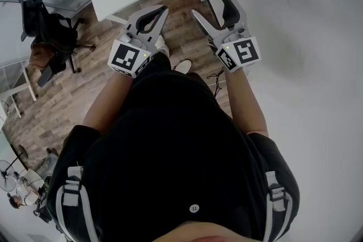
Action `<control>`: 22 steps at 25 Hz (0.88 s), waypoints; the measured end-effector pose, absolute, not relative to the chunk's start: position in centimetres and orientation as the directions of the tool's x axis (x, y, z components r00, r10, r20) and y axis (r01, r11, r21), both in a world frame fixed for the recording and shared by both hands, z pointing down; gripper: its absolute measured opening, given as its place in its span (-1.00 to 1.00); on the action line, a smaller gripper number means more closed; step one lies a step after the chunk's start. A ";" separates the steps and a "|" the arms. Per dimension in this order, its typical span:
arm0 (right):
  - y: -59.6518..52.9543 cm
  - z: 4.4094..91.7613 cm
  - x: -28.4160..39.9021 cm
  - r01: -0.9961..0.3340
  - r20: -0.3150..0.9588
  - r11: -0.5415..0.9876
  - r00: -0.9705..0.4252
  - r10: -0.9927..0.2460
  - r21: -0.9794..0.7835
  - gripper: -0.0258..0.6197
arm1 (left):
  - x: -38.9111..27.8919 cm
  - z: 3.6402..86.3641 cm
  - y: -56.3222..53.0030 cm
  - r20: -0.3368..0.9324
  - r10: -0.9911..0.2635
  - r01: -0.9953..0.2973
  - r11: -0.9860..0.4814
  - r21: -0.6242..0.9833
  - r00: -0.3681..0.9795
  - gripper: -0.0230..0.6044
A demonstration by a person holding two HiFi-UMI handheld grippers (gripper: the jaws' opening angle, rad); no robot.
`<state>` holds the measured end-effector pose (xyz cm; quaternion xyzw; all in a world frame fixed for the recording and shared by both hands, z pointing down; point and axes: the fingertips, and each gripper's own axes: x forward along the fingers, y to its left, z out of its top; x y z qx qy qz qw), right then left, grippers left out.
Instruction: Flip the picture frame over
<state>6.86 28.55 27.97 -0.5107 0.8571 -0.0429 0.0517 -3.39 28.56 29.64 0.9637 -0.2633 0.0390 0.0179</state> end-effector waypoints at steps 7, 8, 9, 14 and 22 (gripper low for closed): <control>24.2 29.0 7.4 -0.873 -0.018 0.470 -0.472 -0.882 -0.135 0.32 | -2.3 30.7 24.3 0.079 -0.500 -0.505 -0.861 0.054 0.862 -0.90; 23.4 29.0 7.6 -0.873 -0.015 0.468 -0.471 -0.882 -0.136 0.32 | -2.1 30.7 23.4 0.077 -0.499 -0.504 -0.862 0.056 0.863 -0.90; 22.5 29.1 7.7 -0.874 -0.010 0.467 -0.470 -0.883 -0.135 0.32 | -2.0 30.7 22.6 0.075 -0.497 -0.502 -0.863 0.056 0.864 -0.90; 16.7 29.7 8.0 -0.867 0.015 0.476 -0.483 -0.875 -0.148 0.31 | -1.4 30.9 17.2 0.073 -0.496 -0.499 -0.865 0.049 0.866 -0.90; 7.3 30.4 6.3 -0.867 0.065 0.481 -0.491 -0.869 -0.129 0.31 | -2.6 31.9 7.7 0.075 -0.495 -0.500 -0.861 0.088 0.866 -0.90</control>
